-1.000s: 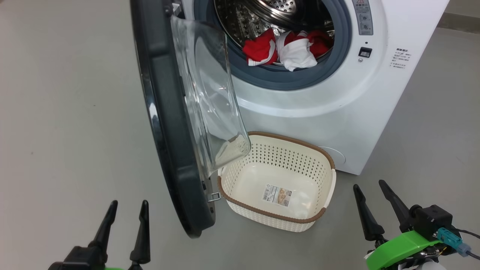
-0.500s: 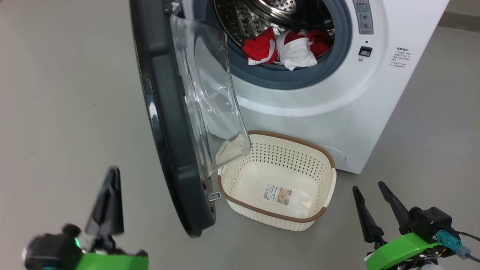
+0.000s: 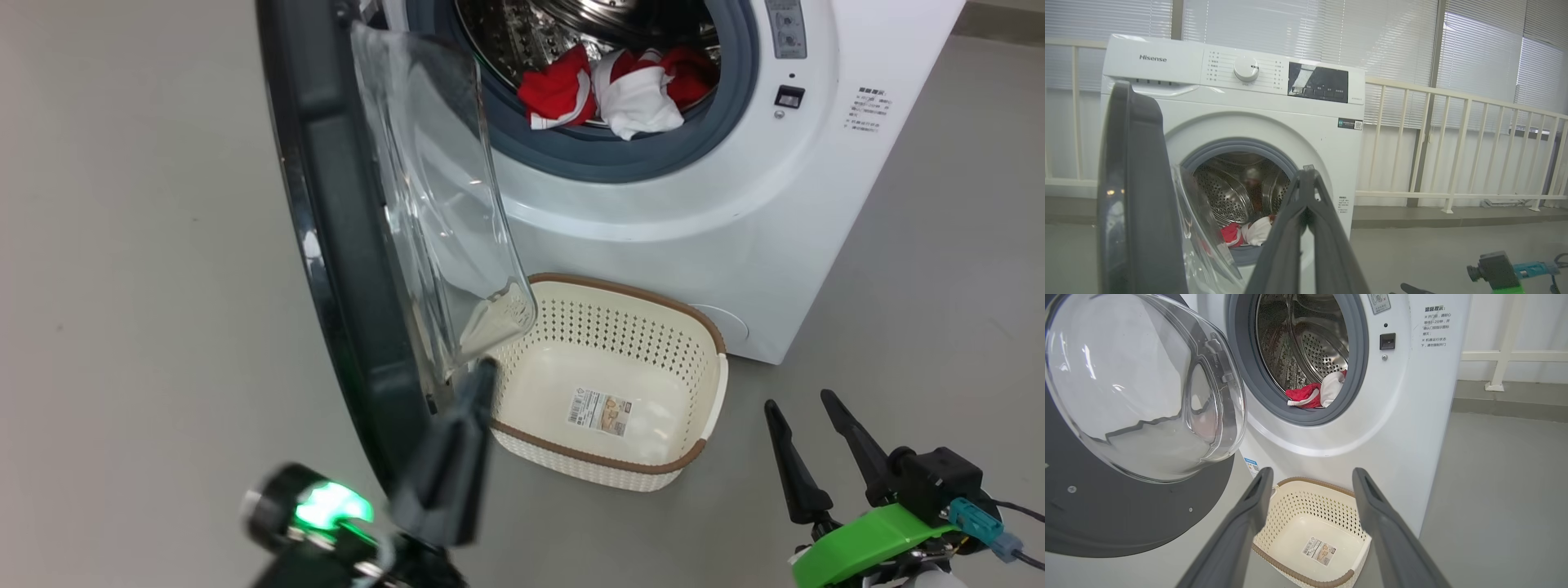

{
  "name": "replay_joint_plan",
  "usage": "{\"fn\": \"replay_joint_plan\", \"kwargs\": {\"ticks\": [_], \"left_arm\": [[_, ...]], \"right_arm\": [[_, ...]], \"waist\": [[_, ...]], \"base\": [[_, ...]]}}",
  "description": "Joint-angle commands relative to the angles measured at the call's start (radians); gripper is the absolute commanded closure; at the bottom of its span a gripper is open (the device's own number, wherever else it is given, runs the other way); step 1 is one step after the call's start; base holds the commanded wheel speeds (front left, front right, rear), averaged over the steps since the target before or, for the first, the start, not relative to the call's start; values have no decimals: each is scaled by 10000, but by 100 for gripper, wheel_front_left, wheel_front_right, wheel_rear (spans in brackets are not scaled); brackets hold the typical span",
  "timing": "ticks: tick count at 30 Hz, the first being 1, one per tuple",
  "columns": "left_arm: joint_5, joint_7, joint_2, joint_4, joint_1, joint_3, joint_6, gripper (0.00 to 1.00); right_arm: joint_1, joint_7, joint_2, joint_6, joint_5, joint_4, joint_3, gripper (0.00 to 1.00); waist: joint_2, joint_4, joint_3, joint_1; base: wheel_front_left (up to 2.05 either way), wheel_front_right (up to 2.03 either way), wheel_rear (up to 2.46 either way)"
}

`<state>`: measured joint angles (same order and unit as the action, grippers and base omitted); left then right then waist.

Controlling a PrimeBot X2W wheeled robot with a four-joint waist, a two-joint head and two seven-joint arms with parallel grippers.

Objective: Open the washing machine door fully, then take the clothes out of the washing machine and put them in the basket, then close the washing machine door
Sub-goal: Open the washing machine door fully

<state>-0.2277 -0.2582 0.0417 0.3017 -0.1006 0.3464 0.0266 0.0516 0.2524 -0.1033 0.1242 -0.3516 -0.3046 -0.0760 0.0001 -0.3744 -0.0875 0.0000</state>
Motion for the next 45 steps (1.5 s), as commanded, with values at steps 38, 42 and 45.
{"fn": "replay_joint_plan", "kwargs": {"ticks": [38, 42, 45], "left_arm": [[-1098, -36, 106, -4531, -197, -4451, 217, 100], [-873, -36, 177, -4723, -403, -5395, 348, 100], [-709, -36, 270, -4907, -586, -6071, 427, 100]], "right_arm": [[704, 93, 74, 65, 28, 362, -409, 0], [741, 93, 63, 65, 41, 370, -442, 0], [780, 93, 48, 65, 52, 378, -470, 0]], "waist": [[-1, 35, -614, 0], [-1, 41, -708, 0], [-1, 65, -779, 0]], "base": [[0, 0, 0], [0, 0, 0], [0, 0, 0]]}}
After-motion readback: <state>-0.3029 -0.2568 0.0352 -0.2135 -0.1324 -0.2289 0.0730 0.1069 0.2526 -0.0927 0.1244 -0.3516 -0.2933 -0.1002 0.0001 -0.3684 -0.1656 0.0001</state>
